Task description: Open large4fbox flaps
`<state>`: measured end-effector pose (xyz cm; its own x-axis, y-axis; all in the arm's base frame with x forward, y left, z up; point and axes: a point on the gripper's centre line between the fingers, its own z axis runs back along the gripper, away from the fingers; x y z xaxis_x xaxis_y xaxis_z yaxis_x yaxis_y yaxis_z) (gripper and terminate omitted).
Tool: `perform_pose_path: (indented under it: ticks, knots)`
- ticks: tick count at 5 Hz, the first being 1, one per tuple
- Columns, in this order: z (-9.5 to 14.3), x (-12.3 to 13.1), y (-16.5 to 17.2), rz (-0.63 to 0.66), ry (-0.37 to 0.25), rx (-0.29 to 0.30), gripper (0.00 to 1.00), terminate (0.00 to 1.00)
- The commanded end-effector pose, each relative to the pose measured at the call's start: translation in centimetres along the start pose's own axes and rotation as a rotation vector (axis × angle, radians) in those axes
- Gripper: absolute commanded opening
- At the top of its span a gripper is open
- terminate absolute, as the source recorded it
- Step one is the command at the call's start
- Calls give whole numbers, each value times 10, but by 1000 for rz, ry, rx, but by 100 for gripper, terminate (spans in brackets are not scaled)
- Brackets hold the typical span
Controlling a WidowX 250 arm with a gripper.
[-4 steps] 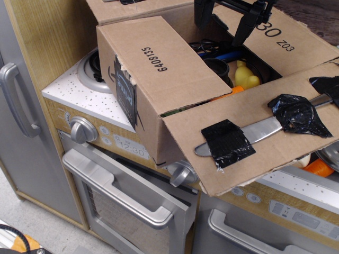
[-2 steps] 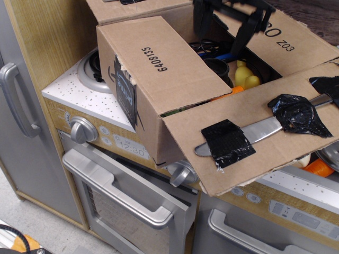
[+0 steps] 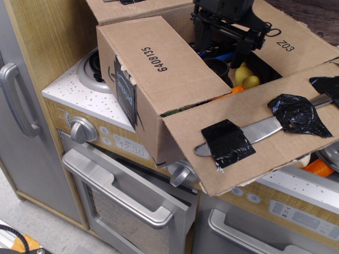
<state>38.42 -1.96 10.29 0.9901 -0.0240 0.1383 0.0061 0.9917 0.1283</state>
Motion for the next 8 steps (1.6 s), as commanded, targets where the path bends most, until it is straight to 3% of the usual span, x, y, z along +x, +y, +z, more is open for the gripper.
perform_pose_path:
  ticks: [1, 2, 3, 5, 8]
  knots:
    - [-1, 3, 1, -31, -24, -60, 100, 0]
    - [-8, 0, 1, -55, 7, -93, 100, 0]
    - [3, -8, 1, -77, 108, -88, 100, 0]
    - [49, -17, 17, -120, 299, 17, 100, 0]
    - [82, -57, 60, -114, 374, 177, 100, 0]
